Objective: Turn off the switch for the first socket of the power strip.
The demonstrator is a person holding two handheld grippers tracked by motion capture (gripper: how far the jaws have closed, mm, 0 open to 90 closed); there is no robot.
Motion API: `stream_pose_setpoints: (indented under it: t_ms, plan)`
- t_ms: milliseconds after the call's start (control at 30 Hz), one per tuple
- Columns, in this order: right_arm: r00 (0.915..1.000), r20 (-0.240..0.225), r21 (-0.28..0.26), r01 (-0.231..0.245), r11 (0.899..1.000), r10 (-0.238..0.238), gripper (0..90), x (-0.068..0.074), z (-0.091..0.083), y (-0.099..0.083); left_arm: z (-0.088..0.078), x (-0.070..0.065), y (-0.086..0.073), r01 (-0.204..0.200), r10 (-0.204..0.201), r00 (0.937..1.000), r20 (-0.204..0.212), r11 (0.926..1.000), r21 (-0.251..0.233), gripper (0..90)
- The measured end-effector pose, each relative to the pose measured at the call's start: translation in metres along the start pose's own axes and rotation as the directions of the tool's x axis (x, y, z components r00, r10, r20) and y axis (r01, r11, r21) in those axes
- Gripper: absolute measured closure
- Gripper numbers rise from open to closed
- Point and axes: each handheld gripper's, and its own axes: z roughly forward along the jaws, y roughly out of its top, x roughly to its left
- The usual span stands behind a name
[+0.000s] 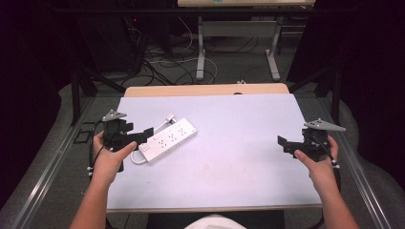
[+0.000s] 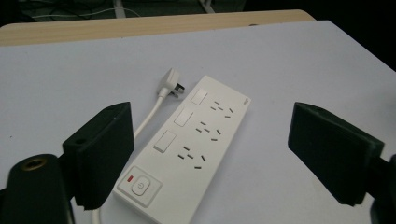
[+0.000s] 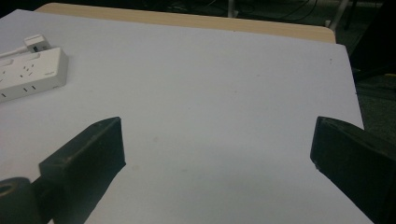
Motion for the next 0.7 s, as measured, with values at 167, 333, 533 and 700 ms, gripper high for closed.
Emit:
stream_pose_setpoints:
  t_ms: [167, 333, 533, 700]
  plan:
    - [1.0000, 0.002, -0.002, 0.005, 1.000, -0.005, 2.4, 0.000, 0.000, 0.000, -0.008, 0.003, -0.005, -0.010, 0.010, 0.9999, 0.003, 0.9993, -0.037, 1.6]
    - [1.0000, 0.004, -0.006, -0.001, 1.000, 0.001, 2.4, 0.000, 0.000, 0.000, -0.017, 0.005, -0.008, -0.007, 0.007, 1.0000, 0.005, 0.9986, -0.051, 0.2]
    - [1.0000, 0.004, -0.008, 0.006, 1.000, -0.006, 2.4, -0.001, 0.001, -0.001, -0.027, 0.010, -0.014, 0.008, -0.009, 1.0000, -0.004, 0.9964, -0.084, 0.2]
    - [1.0000, 0.006, -0.004, 0.007, 1.000, -0.007, 2.5, -0.002, 0.001, -0.001, -0.030, 0.019, -0.023, 0.036, -0.038, 0.9990, -0.023, 0.9952, -0.091, 0.2]
